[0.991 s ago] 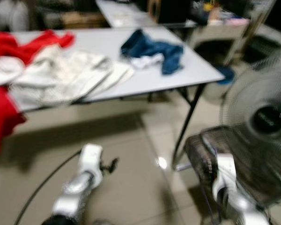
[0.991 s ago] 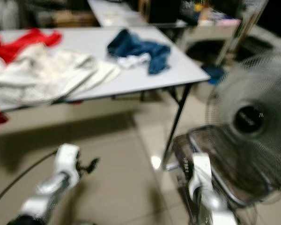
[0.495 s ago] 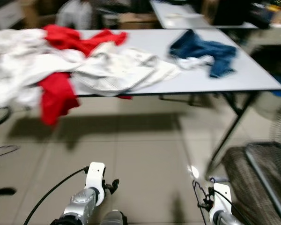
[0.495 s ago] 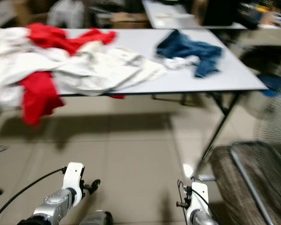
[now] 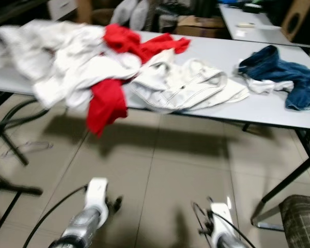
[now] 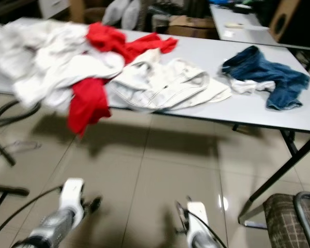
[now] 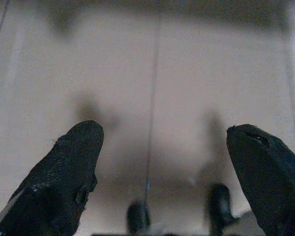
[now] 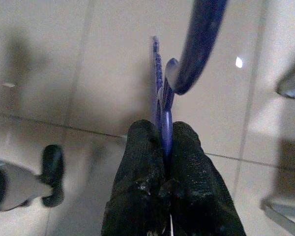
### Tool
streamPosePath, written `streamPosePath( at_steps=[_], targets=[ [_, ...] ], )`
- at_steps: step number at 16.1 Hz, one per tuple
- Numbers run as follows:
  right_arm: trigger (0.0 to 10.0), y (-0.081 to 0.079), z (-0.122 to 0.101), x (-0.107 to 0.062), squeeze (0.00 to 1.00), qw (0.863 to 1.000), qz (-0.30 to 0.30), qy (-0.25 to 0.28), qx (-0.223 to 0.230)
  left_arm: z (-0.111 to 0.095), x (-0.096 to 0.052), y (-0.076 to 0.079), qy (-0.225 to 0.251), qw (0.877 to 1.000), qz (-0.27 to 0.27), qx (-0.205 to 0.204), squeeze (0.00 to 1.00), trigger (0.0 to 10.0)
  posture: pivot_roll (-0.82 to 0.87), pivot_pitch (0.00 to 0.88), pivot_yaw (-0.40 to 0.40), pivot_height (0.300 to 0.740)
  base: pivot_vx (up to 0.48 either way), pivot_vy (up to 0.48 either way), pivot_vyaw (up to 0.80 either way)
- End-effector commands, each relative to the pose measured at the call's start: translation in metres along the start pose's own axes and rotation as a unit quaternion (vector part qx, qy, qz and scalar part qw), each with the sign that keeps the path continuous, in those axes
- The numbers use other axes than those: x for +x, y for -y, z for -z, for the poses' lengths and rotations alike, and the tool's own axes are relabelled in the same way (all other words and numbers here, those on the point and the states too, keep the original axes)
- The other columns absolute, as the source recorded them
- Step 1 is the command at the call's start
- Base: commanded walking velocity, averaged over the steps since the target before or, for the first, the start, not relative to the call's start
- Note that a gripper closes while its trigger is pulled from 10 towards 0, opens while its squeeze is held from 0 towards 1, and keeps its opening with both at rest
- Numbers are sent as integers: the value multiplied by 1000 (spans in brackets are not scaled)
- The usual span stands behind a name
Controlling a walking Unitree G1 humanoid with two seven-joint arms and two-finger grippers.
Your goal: Hang hanger
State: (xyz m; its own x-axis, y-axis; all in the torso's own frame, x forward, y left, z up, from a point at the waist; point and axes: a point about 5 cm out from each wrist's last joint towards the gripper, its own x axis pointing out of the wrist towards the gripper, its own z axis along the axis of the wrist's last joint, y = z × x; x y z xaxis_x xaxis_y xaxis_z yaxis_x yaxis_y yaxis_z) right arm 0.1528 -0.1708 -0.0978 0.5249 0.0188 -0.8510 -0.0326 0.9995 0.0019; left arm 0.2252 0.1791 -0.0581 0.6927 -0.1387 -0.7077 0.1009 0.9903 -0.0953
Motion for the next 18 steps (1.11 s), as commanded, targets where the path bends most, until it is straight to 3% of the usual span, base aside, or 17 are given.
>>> streamPosePath(
  at_steps=[1,4,6,8,11,18],
  targets=[
    [10000,5,-3,0,0,1000,12,3,4,3,1,7,-4,1000,11,7,302,10000,76,0,-14,740,289,0,0],
    [10000,12,4,-1,0,999,29,-12,22,5,1,7,-18,1000,10,21,275,10000,69,0,-7,740,82,0,0],
    [10000,13,10,-2,0,998,27,-29,38,13,0,2,-55,997,-7,61,286,10000,59,0,9,740,0,0,0],
    [10000,8,14,-3,0,997,24,-33,61,22,-4,-6,-88,994,-5,69,290,10000,45,0,36,740,0,0,0],
    [10000,2,19,-3,0,994,15,-40,98,36,-10,-12,-127,990,16,62,286,10000,30,0,66,740,0,0,0],
    [10000,-10,23,-3,0,991,-8,-48,121,40,-12,-12,-139,989,26,39,282,10000,25,0,90,740,0,0,0]
  ],
)
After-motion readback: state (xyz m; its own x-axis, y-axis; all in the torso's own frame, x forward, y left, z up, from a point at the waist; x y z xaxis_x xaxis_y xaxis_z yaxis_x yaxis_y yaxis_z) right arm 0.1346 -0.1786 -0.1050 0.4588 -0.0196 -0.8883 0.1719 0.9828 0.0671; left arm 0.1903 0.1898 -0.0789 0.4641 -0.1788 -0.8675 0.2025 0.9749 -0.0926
